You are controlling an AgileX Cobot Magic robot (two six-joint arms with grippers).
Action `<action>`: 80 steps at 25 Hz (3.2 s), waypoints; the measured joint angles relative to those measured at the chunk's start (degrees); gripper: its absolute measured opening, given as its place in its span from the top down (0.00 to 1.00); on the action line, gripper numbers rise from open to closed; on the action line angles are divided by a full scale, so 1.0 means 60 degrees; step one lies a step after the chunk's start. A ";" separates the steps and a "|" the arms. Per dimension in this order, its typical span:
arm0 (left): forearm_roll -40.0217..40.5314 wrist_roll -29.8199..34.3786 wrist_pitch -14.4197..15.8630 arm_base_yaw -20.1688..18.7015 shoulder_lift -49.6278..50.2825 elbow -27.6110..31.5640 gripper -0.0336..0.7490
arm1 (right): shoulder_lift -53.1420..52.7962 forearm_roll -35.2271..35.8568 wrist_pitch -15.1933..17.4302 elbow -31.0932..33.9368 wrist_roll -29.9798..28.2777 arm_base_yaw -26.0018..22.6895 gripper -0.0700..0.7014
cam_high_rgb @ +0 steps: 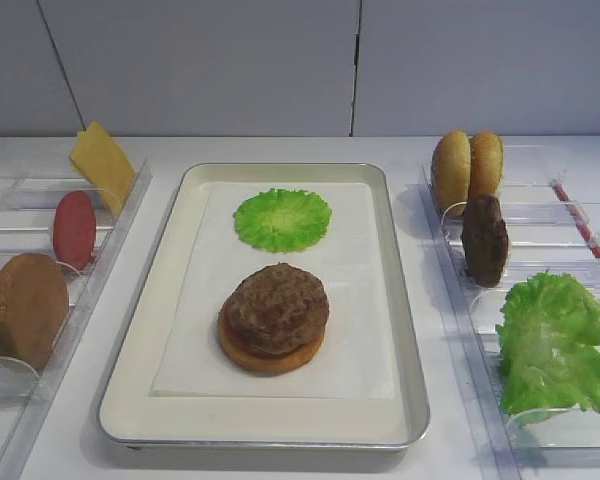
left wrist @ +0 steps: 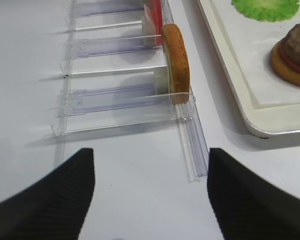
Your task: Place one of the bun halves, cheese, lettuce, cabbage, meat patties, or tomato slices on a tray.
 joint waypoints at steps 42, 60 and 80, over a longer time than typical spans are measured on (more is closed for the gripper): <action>0.0000 0.0000 0.0000 0.0000 0.0000 0.0000 0.36 | 0.0000 0.0000 0.0014 0.0000 0.0000 0.0000 0.28; 0.0000 0.0000 0.0000 0.0000 0.0000 0.0000 0.36 | 0.0000 0.0000 0.0014 0.0000 0.0000 0.0000 0.28; 0.0000 0.0000 0.0000 0.0000 0.0000 0.0000 0.36 | 0.0000 0.0000 0.0014 0.0000 0.0000 0.0000 0.28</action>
